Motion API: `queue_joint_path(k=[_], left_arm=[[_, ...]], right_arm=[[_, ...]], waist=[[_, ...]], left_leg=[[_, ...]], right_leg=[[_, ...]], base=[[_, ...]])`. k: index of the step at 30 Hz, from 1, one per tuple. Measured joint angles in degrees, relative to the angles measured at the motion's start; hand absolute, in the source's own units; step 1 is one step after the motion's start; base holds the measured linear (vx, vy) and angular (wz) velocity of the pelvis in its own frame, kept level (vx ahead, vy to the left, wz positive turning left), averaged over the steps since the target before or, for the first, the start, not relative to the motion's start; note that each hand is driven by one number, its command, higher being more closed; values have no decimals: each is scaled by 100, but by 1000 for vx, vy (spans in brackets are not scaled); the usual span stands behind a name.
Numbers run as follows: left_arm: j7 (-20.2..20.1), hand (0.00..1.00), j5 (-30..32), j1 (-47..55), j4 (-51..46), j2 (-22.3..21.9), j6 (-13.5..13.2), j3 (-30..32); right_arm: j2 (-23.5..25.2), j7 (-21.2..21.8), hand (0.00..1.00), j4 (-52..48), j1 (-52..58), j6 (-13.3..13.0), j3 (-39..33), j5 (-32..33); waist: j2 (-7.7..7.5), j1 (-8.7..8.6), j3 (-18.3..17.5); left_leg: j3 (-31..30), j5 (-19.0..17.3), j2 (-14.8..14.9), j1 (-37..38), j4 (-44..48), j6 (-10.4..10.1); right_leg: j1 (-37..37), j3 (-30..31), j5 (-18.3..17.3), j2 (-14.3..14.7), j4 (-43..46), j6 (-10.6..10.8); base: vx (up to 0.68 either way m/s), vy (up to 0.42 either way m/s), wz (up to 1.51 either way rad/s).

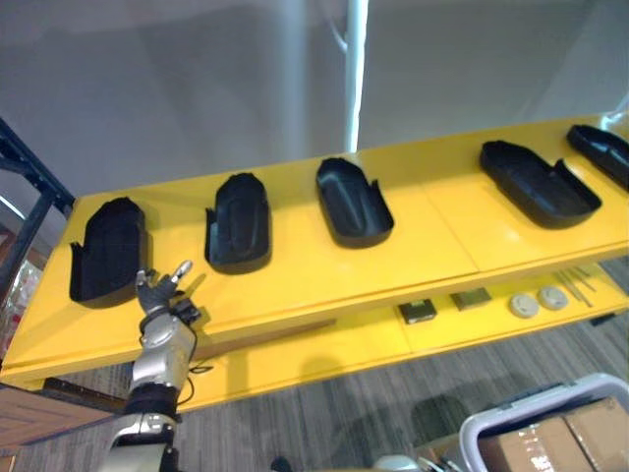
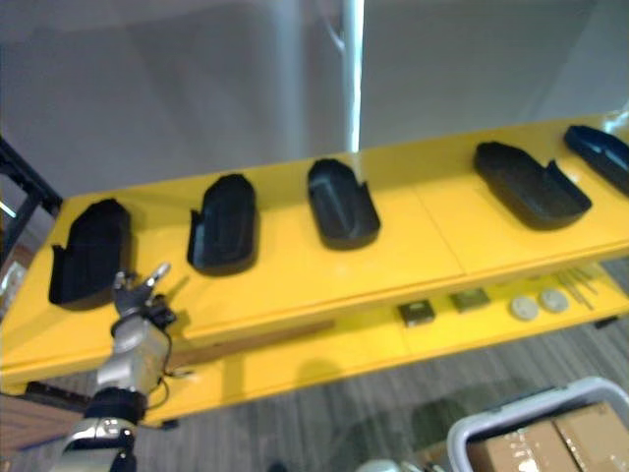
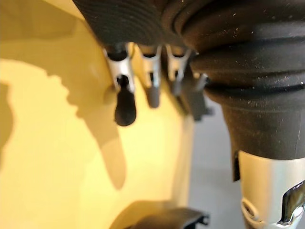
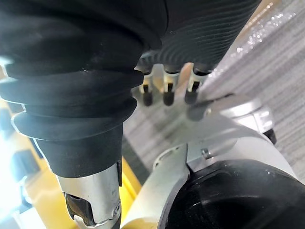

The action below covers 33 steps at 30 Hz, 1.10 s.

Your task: Walk over and take plastic housings, then place them on the shelf

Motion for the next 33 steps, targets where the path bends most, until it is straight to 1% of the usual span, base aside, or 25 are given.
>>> queue_joint_path(k=[4, 6, 11, 16, 22, 23, 25, 27, 28, 30, 31, 32, 33], left_arm=[[96, 0, 2, 0, 0, -37, -18, 82], [189, 0, 3, 0, 35, -82, -98, 185], [217, 0, 7, 1, 55, -83, -138, 218], [414, 0, 11, 1, 55, -83, -211, 220], [372, 0, 5, 1, 59, -82, -246, 222], [302, 0, 4, 1, 60, -82, -266, 223], [-70, 0, 7, 10, 72, -83, -364, 227], [-668, 0, 123, 19, 10, -83, -441, 205], [-844, 0, 170, 34, -47, -83, -442, 199], [-1538, 0, 216, 198, -571, -77, -478, 94], [-1721, 0, 224, 231, -723, -76, -497, 72], [-2023, 0, 220, 251, -974, -64, -523, 36], [-2221, 0, 210, 254, -1182, -43, -554, 29]], right_arm=[[-2, 0, 0, 1, -5, 6, 3, -4], [-2, 0, 0, 3, -6, 9, 4, -4], [-4, 0, 0, 5, -8, 15, 7, -3], [-3, 0, 0, 14, -15, 34, 13, -3], [-3, -1, 0, 34, -27, 38, 10, -7], [-3, -2, 0, 34, -28, 36, 7, -27], [-4, -27, 0, 37, -30, 4, -1, -106], [3, -68, 0, 45, -30, -14, -4, -122], [4, -72, 0, 44, -31, -30, -12, -137], [14, -134, 0, 44, -42, -91, -50, -229], [21, -167, 0, 45, -46, -104, -50, -252], [41, -198, 0, 44, -47, -131, -79, -330], [51, -209, 0, 45, -55, -145, -111, -345]], waist=[[0, -1, 0], [-2, -1, 1], [-14, 1, 8], [-40, 1, 23], [-43, 1, 25], [-44, 2, 25], [-52, 10, 29], [-68, 28, 37], [-68, 29, 37], [-68, 32, 37], [-68, 34, 37], [-68, 42, 37], [-66, 45, 36]], left_leg=[[-4, 0, 0, 0, 0, 0], [-8, 0, -1, 0, 0, 0], [-12, 1, -3, 3, 0, 1], [-10, 1, -2, 12, 0, 1], [-8, 1, -1, 13, 0, 1], [-7, 1, -1, 14, 0, 1], [-6, 1, -1, 14, 0, 1], [-6, 1, -1, 10, 0, 1], [-6, 1, -2, 7, 0, 1], [-5, 1, -4, -15, 0, 1], [-6, 1, -3, -18, 0, 1], [-6, 1, -1, -18, 1, 1], [-6, 1, 0, -18, 1, 1]], right_leg=[[3, -4, 0, 0, 0, 0], [6, -8, 0, 0, 0, 0], [9, -13, 0, 0, 0, 0], [15, -12, 0, 0, 1, 0], [15, -10, 0, 1, 1, 0], [15, -8, 0, 2, 1, 0], [13, -7, 0, 1, 1, 0], [10, -7, 1, -1, 0, 0], [8, -7, 1, -2, -1, 0], [-1, -8, 1, -3, -4, 1], [-2, -8, 1, -2, -5, 1], [1, -8, 1, -3, -7, 0], [2, -7, 1, -2, -10, 0]], base=[[0, 0, 0], [0, 0, 0], [0, 0, 0], [0, 0, 0], [0, 0, 0], [0, 0, 0], [0, 0, 0], [0, 0, 0], [0, 0, 0], [0, 0, 0], [0, 0, 0], [0, 0, 0], [0, 0, 0]])
